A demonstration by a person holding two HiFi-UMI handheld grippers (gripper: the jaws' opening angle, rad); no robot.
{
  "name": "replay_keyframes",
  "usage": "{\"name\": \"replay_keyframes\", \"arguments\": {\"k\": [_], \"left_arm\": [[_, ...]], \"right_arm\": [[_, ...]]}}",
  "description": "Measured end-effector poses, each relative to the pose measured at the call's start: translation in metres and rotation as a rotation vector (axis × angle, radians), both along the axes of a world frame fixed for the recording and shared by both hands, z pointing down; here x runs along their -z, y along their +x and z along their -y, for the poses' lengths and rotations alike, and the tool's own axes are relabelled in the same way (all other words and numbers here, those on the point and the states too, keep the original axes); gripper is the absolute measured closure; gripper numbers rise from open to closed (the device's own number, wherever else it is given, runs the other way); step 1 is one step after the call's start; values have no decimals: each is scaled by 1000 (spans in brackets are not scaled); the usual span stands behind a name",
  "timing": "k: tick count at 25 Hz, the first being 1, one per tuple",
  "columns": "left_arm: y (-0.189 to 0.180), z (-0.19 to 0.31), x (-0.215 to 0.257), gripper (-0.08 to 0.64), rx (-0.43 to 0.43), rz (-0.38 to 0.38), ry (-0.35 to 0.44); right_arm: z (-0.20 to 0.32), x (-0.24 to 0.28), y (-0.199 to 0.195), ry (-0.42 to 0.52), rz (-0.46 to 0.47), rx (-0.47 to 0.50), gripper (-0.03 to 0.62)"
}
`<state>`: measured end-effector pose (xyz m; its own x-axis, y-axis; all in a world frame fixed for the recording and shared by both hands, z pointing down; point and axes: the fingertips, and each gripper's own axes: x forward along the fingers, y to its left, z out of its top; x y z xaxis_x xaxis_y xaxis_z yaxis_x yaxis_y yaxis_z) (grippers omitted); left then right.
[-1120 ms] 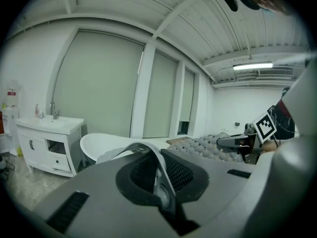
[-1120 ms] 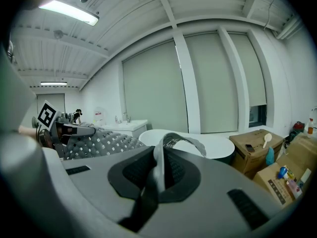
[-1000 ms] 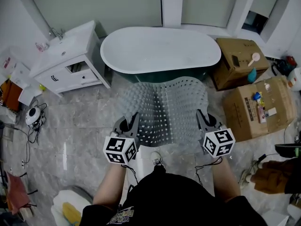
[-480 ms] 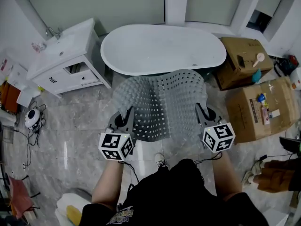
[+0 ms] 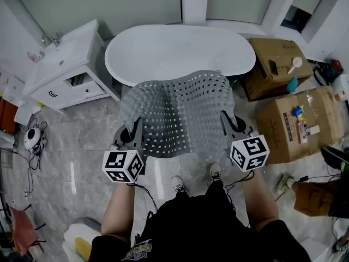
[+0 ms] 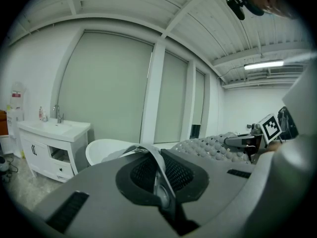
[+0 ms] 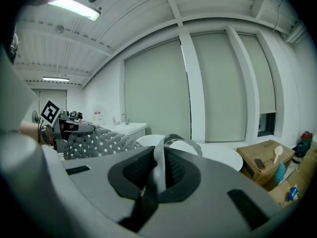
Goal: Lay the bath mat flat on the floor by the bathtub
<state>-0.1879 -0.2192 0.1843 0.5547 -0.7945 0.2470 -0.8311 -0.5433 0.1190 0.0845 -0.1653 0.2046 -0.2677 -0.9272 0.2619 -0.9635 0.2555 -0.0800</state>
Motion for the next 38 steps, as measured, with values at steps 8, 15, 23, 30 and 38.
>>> {"name": "replay_keyframes", "arguments": {"k": [8,15,23,30,38], "left_arm": [[67,9,-1,532,56,-14,3],[124,13,-22,532,97,6,-3],[177,12,-46,531,132,43,-19],[198,16,-58,531,131,82,-5],[198,32,-95,531,124,120,-2]], "right_arm": [[18,1,70,8,-16,47,563],[33,-20,125,-8,-36,94,563],[41,-53,176,-45,-6,129,563],[49,-80,199,-58,14,130,563],[59,-122,200,-79,8,114,563]]}}
